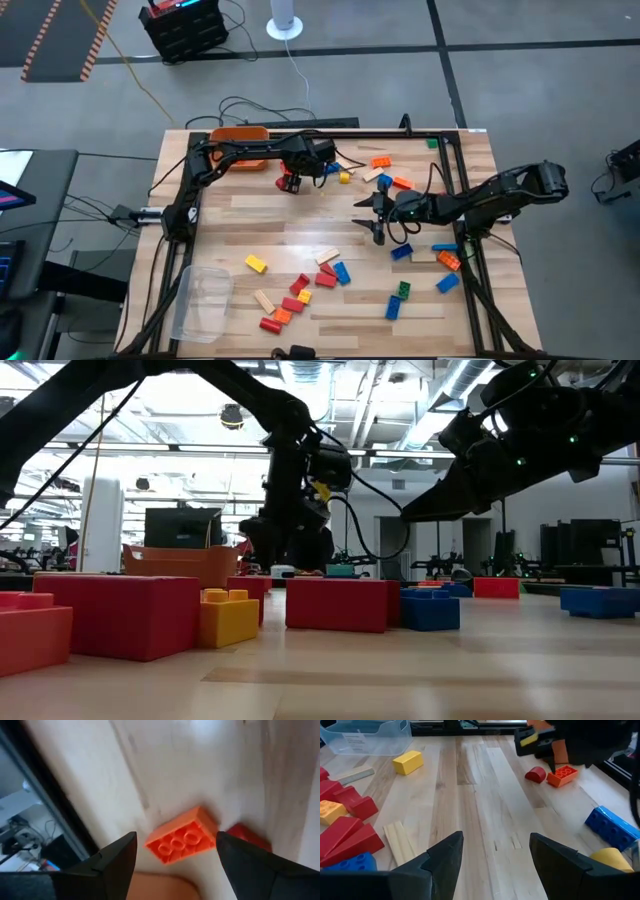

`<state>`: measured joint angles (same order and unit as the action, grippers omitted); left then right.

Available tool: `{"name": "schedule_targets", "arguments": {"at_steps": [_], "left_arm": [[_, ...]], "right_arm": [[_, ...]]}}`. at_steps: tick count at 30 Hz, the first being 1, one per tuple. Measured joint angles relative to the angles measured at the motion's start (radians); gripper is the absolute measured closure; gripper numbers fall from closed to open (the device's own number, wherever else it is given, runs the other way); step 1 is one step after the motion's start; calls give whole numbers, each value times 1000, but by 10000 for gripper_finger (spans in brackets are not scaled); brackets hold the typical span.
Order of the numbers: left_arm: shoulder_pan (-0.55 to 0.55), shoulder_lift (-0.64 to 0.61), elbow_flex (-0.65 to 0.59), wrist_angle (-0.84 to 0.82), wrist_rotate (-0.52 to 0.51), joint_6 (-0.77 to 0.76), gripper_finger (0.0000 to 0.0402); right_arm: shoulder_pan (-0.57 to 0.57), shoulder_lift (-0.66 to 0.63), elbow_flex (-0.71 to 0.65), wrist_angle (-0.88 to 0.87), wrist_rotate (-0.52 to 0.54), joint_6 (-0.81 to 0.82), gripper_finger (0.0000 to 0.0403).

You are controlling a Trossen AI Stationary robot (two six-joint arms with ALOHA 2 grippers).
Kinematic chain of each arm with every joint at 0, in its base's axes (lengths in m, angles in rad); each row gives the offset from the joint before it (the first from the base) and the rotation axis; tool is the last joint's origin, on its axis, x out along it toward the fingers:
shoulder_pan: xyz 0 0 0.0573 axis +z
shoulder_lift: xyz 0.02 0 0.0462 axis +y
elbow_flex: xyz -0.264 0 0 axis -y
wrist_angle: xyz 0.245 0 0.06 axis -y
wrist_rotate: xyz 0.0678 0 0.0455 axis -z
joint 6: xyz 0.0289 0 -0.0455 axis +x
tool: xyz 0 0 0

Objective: Sort blocks by size
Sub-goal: Put the large orange game piece into the transparent bin

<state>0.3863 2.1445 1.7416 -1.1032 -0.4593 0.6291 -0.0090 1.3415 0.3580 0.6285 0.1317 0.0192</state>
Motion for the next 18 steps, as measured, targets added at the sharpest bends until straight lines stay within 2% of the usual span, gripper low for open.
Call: {"name": "schedule_targets", "arguments": {"at_steps": [5, 9, 13, 18], "left_arm": [[1, 0, 6, -97, -62, 84, 134], [1, 0, -2, -135, -70, 241, 134], [1, 0, -34, -114, -70, 471, 134], [1, 1, -49, -15, -70, 593, 135]], "right_arm": [[-1, 0, 0, 0, 1, -1, 143], [-1, 0, 0, 0, 1, -1, 143], [-1, 0, 0, -1, 1, 0, 143], [-1, 0, 0, -3, 1, 0, 143]]}}
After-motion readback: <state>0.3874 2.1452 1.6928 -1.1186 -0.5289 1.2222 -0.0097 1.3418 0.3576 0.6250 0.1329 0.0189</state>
